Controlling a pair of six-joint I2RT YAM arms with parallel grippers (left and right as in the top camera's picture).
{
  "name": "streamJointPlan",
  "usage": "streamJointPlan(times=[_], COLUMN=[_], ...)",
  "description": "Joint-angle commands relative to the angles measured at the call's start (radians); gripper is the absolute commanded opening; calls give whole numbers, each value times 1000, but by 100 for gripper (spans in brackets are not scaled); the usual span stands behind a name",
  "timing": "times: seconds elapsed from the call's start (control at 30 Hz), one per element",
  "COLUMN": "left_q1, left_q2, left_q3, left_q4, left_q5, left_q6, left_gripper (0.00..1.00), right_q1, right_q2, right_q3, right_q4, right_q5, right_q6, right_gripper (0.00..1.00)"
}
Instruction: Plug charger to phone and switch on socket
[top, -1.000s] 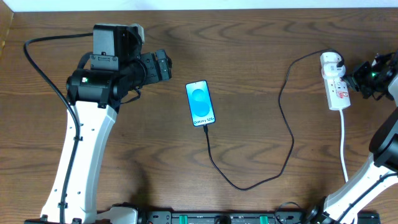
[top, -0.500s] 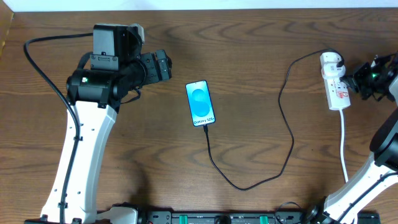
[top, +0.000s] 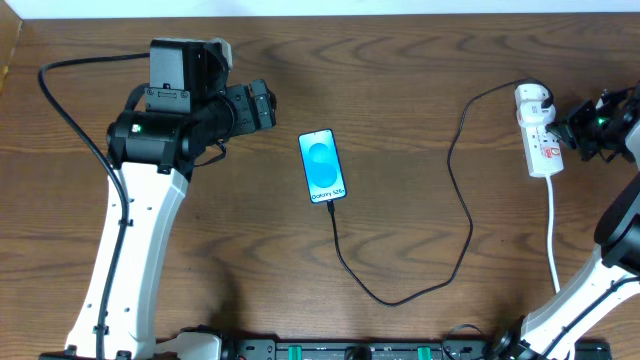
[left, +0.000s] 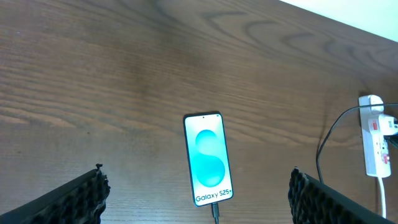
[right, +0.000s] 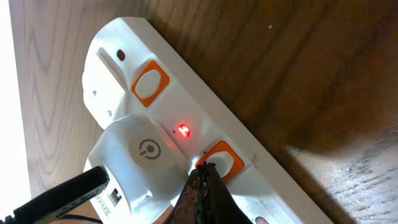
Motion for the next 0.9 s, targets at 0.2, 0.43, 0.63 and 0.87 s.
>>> streamJointPlan(times=[0.2, 0.43, 0.63, 0.87], left_q1=[-1, -1, -1, -1], left_q2=[-5, -5, -5, -5], left_q3=[7, 7, 7, 7], left_q4=[-2, -2, -2, -2], left_q5=[-7, -7, -7, -7], left_q6=[5, 5, 5, 5], left_gripper=[94, 94, 94, 94], right_q1=[-141, -148, -1, 297], right_q2=[-251, -571, -754, -825], right_q3=[-31, -31, -31, -31], right_q4=[-69, -145, -247, -394], right_q5=[-51, -51, -47, 132], right_q6=[-52, -159, -297, -373], right_gripper=[1, 1, 1, 1])
